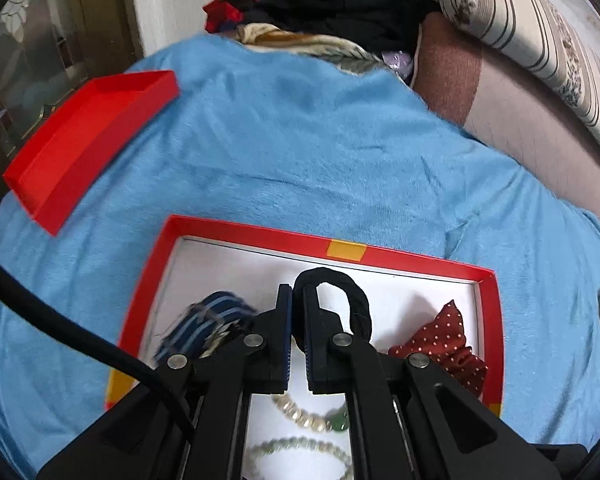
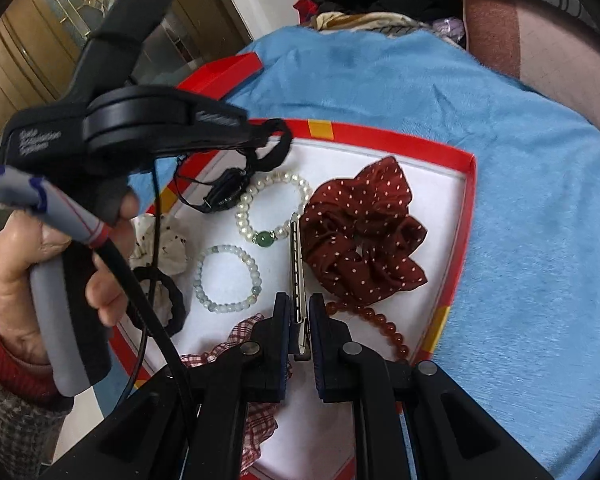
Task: Organize jewelry
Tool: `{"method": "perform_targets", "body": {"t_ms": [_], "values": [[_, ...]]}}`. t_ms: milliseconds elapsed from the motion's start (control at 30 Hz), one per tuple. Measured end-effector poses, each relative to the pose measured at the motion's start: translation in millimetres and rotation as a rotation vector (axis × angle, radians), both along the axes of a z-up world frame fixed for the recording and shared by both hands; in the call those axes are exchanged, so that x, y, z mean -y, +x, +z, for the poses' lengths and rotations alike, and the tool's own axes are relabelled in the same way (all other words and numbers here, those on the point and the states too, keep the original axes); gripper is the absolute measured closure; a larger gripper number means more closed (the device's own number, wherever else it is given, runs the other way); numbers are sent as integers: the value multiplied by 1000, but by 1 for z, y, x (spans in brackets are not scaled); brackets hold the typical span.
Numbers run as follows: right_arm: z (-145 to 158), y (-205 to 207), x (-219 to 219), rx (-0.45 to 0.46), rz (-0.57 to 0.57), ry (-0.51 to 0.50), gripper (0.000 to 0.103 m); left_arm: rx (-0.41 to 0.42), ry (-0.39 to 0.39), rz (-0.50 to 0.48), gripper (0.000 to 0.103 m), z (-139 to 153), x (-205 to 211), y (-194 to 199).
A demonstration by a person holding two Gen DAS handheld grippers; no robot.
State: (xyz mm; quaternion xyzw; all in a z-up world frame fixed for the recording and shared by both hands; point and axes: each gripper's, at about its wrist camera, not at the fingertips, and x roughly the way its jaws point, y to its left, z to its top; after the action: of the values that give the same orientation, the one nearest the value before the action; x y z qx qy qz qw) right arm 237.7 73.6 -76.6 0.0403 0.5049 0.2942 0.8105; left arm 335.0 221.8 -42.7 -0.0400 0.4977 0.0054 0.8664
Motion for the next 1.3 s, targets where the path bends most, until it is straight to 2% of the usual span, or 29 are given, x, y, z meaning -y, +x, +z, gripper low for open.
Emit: {"method": "perform_targets", "body": {"t_ms": [267, 367, 433, 600, 700, 767, 867, 1000, 1033, 1167, 1233, 1300], "values": [[-10, 2, -5, -13, 10, 0, 92, -4, -58, -27, 98, -12, 10, 13], [-12, 2, -2, -17, 0, 3, 91, 4, -83, -40, 82, -11, 15, 15], [-11, 1, 0, -17, -3, 6, 90, 15, -89, -38, 64, -8, 15, 13], [5, -6, 10, 17, -12, 9, 86, 43, -123, -18, 62, 13, 9, 1], [21, -17, 16, 48, -21, 11, 82, 78, -131, 2, 59, 36, 2, -17], [31, -29, 25, 73, -33, 8, 79, 115, -128, 7, 56, 55, -1, -35], [42, -49, 40, 103, -58, -14, 76, 191, -79, 33, 45, 87, -4, -73], [52, -80, 60, 134, -94, -35, 69, 321, 6, 88, 23, 121, -9, -134], [53, -85, 63, 138, -100, -39, 69, 349, 31, 97, 17, 126, -8, -147], [59, -110, 75, 159, -136, -58, 69, 468, 162, 164, 8, 142, -2, -210], [62, -118, 76, 168, -144, -59, 65, 499, 185, 198, 1, 144, -2, -232], [66, -132, 75, 191, -145, -66, 64, 503, 179, 222, 0, 145, -2, -250]]}}
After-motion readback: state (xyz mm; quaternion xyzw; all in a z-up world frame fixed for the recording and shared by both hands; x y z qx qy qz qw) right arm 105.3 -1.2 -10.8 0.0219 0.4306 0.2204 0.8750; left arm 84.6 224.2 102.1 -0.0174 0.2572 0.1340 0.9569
